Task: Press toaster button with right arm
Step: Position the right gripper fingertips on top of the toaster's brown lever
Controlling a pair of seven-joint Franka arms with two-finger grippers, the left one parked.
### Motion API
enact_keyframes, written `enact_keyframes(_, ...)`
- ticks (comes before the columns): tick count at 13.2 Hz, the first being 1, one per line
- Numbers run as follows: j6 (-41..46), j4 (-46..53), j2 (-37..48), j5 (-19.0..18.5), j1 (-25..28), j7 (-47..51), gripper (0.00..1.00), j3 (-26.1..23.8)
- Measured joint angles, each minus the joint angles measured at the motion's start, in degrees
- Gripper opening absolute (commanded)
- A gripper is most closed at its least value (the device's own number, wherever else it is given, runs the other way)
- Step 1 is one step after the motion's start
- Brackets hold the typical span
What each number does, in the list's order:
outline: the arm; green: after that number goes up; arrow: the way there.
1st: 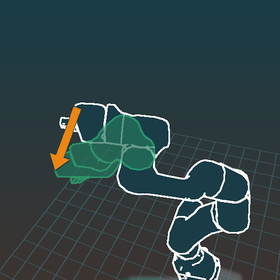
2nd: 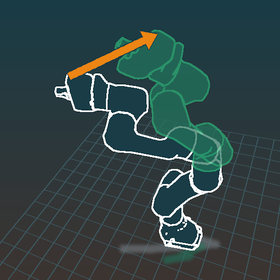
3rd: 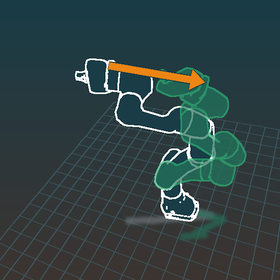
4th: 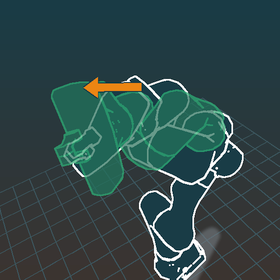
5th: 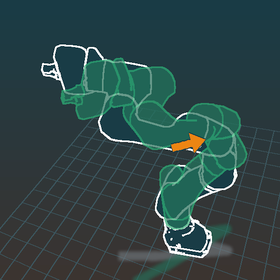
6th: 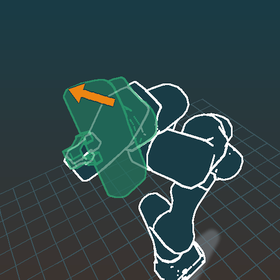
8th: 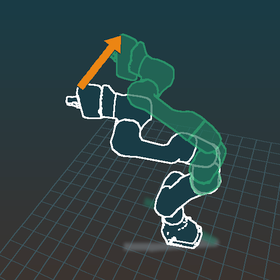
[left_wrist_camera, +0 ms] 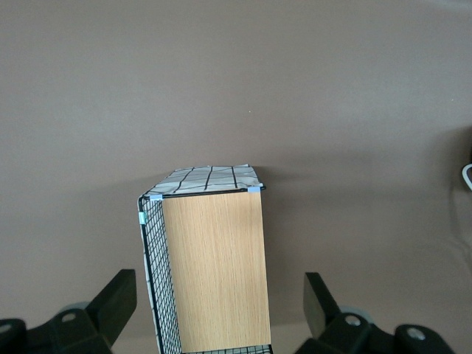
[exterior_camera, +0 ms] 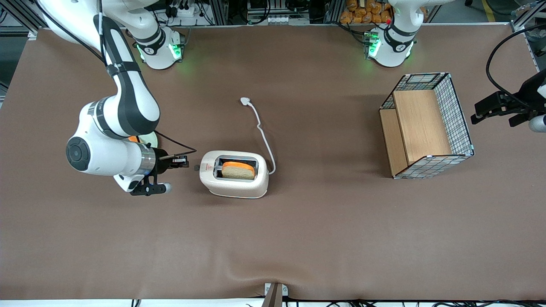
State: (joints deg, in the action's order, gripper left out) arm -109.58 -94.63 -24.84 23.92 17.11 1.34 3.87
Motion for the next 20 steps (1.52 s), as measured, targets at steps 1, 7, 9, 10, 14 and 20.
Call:
enact_keyframes(1, -0.4, -0.5, 0.0, 0.0, 0.0, -0.8, 0.00, 0.0)
enact_keyframes(7, -2.8, -2.5, -1.2, 0.5, 0.0, -2.9, 0.00, 0.0)
enact_keyframes(9, -3.1, -2.5, -1.2, 0.8, 0.3, -3.0, 0.00, 0.0)
enact_keyframes(10, -3.4, -2.5, -1.2, 1.0, 0.4, -3.0, 0.00, 0.0)
enact_keyframes(14, -3.6, -2.6, -1.5, 1.6, 1.1, -3.0, 0.00, 0.0)
enact_keyframes(20, -3.8, -2.7, -3.0, 2.2, 1.3, -3.1, 0.00, 0.0)
